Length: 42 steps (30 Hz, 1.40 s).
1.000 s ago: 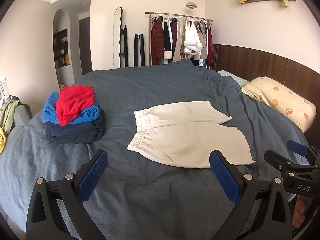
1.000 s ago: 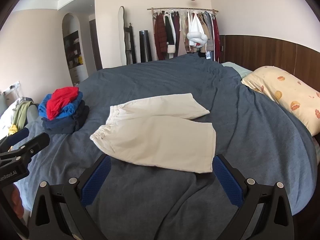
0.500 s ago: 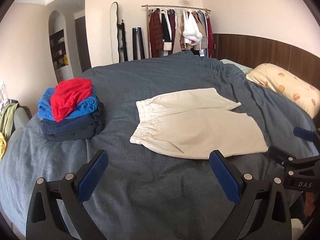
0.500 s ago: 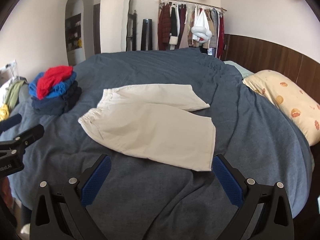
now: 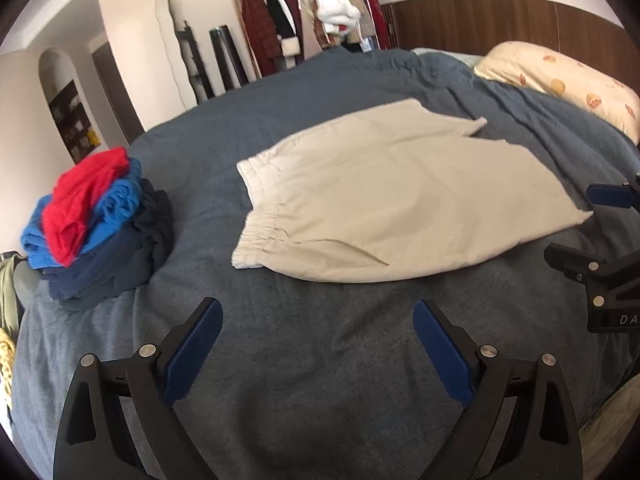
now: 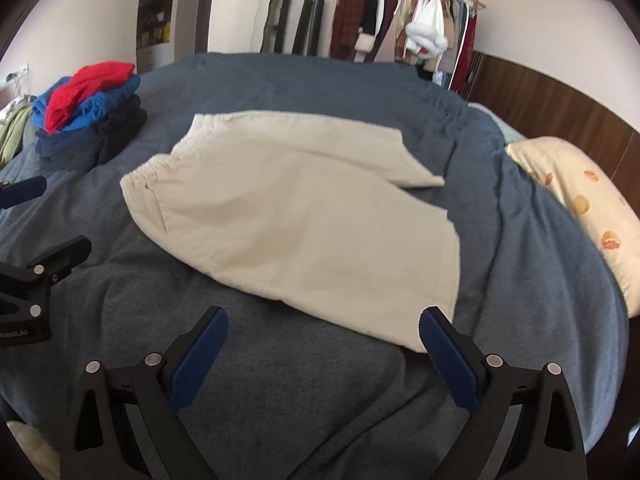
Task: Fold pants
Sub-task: 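Lower both grippers to the shorts' leg hems and close on them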
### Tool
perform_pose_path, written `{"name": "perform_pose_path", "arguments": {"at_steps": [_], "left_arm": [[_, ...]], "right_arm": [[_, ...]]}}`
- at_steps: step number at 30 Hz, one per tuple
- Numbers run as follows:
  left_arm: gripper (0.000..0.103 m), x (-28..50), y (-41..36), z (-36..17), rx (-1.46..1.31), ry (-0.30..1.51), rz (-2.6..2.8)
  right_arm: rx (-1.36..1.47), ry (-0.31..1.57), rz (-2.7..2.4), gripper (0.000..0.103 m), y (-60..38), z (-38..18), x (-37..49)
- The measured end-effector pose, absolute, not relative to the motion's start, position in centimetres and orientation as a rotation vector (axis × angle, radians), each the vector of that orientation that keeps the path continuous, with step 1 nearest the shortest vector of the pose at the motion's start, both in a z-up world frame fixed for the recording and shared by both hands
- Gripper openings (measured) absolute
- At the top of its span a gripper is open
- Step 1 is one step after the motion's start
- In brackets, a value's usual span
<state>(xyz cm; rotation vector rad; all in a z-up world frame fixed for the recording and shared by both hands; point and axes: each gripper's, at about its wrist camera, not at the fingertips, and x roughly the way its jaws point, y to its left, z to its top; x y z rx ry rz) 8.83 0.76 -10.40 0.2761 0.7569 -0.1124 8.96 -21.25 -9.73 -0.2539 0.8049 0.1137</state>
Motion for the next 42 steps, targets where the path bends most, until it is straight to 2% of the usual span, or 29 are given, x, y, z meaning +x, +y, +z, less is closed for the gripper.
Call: {"name": "perform_pose_path", "arguments": {"at_steps": [11, 20, 24, 38, 42], "left_arm": [[0.097, 13.2, -1.0, -14.1, 0.363, 0.872, -0.170], [0.096, 15.0, -2.0, -13.7, 0.393, 0.800, -0.159], [0.085, 15.2, -2.4, -13.3, 0.434, 0.756, -0.183], [0.084, 13.6, -5.1, -15.4, 0.677, 0.738, -0.348], [0.075, 14.3, -5.2, -15.9, 0.654, 0.764, -0.354]], "right_arm": [[-0.195, 0.932, 0.086, 0.088, -22.8, -13.1, 12.5], [-0.179, 0.931, 0.032, 0.082, -24.7, -13.1, 13.6], [-0.180, 0.925, 0.040, 0.076, -24.8, -13.1, 13.7], [-0.318, 0.882, 0.117, 0.067, -23.7, -13.4, 12.0], [-0.323, 0.877, 0.130, 0.059, -23.6, -13.5, 12.4]]}}
